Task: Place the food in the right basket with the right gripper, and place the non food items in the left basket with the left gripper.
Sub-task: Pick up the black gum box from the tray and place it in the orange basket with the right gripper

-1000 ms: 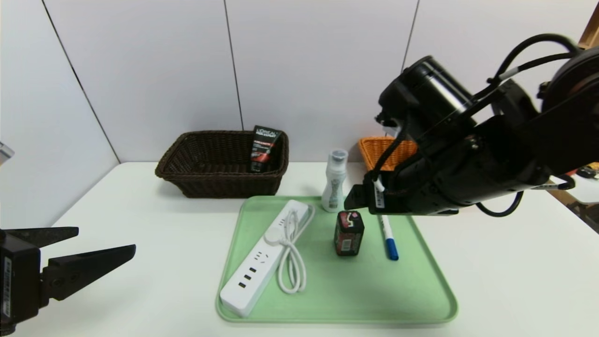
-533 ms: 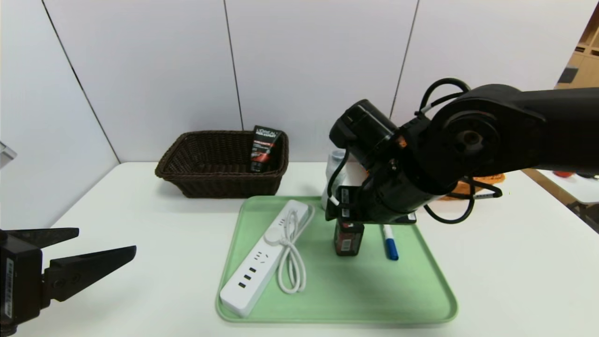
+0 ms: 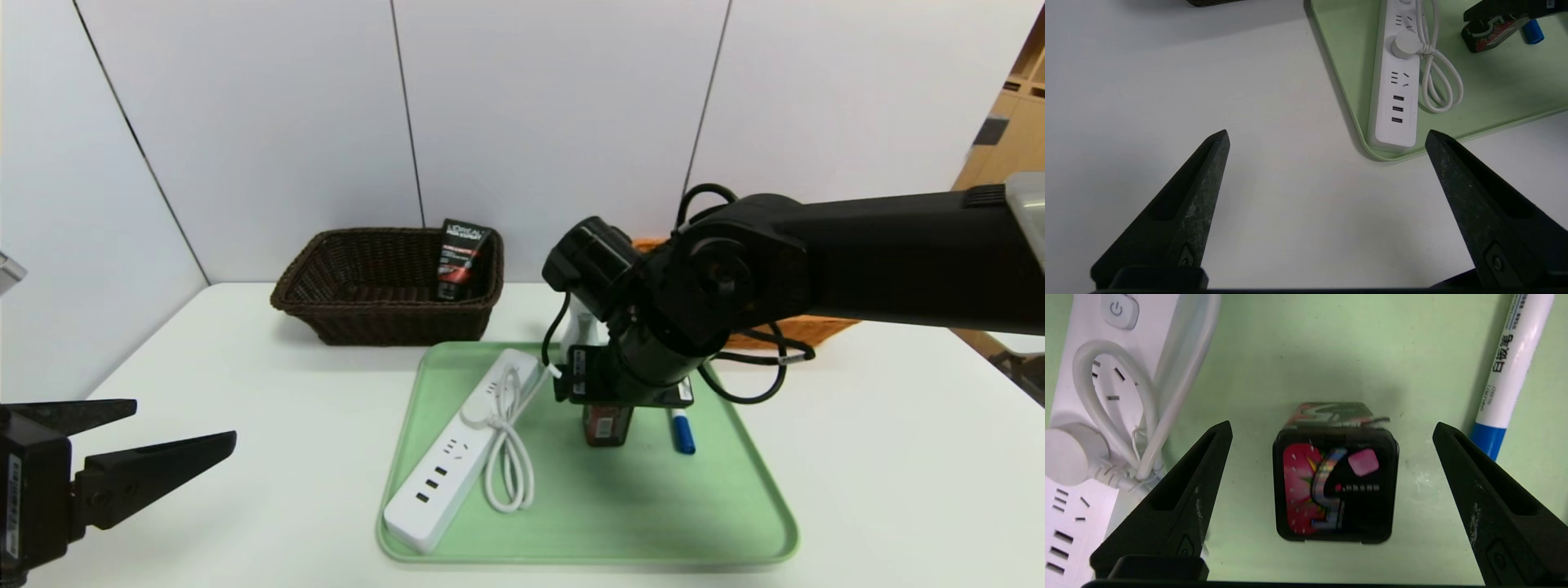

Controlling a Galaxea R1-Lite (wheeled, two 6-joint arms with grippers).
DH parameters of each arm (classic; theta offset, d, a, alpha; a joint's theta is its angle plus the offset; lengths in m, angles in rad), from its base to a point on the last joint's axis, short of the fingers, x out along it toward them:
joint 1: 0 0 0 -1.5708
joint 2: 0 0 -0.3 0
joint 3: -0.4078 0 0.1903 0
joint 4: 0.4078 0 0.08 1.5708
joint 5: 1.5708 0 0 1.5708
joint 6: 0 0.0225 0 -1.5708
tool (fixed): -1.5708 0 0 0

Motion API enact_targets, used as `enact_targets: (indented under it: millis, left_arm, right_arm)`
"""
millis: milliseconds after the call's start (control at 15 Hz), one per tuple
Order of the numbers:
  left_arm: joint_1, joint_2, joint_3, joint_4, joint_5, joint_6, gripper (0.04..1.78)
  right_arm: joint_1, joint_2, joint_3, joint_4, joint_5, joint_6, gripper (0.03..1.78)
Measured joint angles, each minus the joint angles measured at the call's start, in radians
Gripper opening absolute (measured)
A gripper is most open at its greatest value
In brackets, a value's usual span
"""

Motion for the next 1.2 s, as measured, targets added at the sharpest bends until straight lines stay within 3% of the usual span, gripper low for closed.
enact_targets:
  millis: [67, 267, 467, 933, 1067, 1200]
  left_arm:
    - [0.0, 0.0, 0.0, 0.0, 0.0, 0.0, 1.69]
    - [0.0, -0.002, 0.0, 0.0, 0.0, 0.0, 1.69]
    - [0.0, -0.003, 0.005, 0.0, -0.001, 0.0, 1.69]
    - [0.0, -0.008, 0.009, 0.0, 0.001, -0.001, 1.69]
    - [0.0, -0.012, 0.013, 0.0, 0.001, 0.0, 1.69]
    - [0.0, -0.016, 0.019, -0.002, 0.001, 0.0, 1.69]
  right_arm:
    - [-0.001, 0.009, -0.01, 0.0, 0.0, 0.001, 1.61]
    - [-0.001, 0.023, -0.028, 0.002, 0.0, -0.001, 1.13]
    - [-0.001, 0.026, -0.031, 0.018, 0.001, -0.001, 0.8]
    - [-0.008, -0.041, -0.09, 0.148, 0.018, 0.026, 0.75]
    - [-0.036, -0.099, -0.115, 0.185, 0.025, 0.023, 0.75]
    - [-0.108, -0.164, -0.161, 0.192, 0.027, -0.002, 0.75]
